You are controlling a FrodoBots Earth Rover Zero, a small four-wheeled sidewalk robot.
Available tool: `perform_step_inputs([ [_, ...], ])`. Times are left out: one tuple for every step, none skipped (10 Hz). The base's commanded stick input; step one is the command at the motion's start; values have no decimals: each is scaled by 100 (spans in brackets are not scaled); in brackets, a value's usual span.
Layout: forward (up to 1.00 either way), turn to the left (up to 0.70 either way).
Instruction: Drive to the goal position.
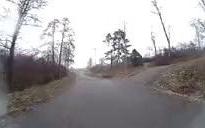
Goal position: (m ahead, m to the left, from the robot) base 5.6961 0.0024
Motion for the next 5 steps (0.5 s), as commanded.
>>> perform_step_inputs([
  [70, 0],
  [70, 0],
  [70, 0],
  [70, 0],
  [70, 0],
])
